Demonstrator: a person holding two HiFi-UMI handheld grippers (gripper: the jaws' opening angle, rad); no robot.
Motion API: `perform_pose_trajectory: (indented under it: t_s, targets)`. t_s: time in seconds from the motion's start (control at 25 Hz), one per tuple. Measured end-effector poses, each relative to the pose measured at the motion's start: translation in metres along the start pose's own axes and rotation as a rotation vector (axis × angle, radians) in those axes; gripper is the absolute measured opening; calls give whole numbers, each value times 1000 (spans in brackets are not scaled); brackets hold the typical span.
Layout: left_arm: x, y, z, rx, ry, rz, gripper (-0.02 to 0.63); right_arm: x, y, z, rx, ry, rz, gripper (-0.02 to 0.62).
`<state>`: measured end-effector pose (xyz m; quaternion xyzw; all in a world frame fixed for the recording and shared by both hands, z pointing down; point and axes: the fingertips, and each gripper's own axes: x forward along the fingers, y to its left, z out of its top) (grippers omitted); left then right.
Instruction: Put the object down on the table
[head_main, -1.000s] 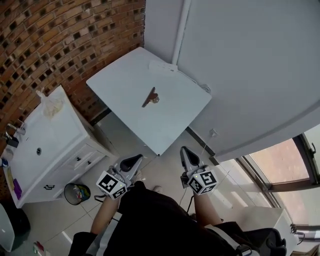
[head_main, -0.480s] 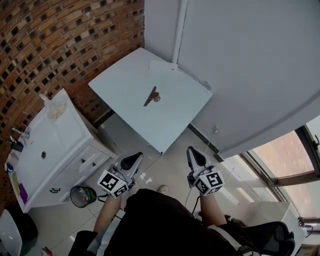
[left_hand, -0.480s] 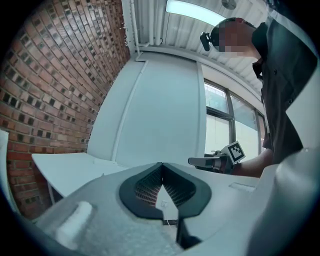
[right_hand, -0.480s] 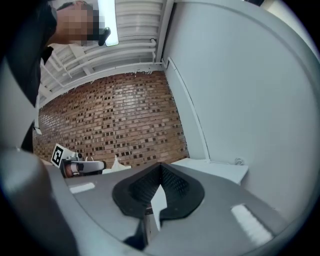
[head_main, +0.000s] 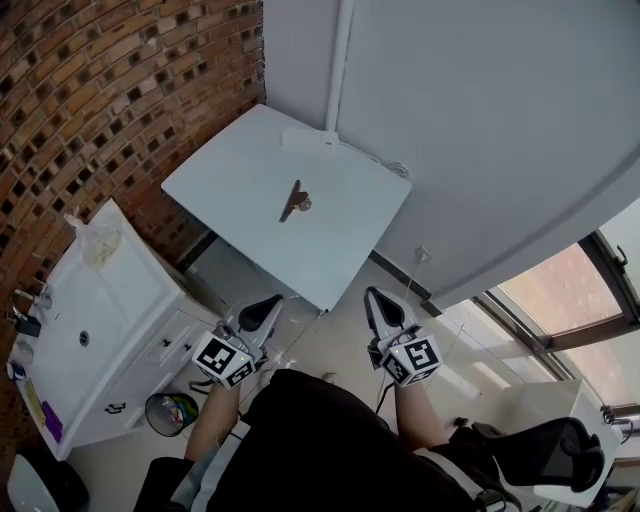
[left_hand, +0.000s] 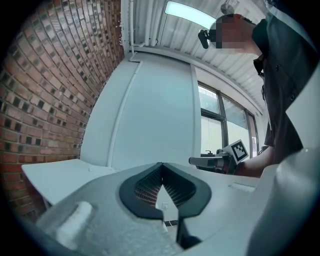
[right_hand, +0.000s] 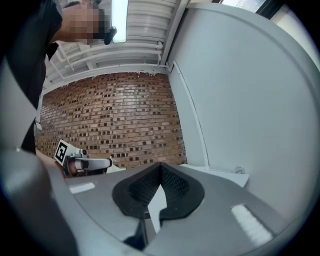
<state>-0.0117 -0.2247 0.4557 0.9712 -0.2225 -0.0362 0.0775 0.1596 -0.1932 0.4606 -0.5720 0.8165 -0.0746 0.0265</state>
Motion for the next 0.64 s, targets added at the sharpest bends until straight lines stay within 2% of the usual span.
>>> perform_pose_trajectory:
  t_s: [0.08,0.36,0.64]
  targets:
    - [-1,5,3,11,15,8,-2,3,2,-1,5,6,-3,6]
    - [-3,22,20,-22,-27,13,-2,19,13,3,55,-7,17,6]
    - [-10,30,26,-34,-52,18,-2,33,21,9,42,-9,32,6]
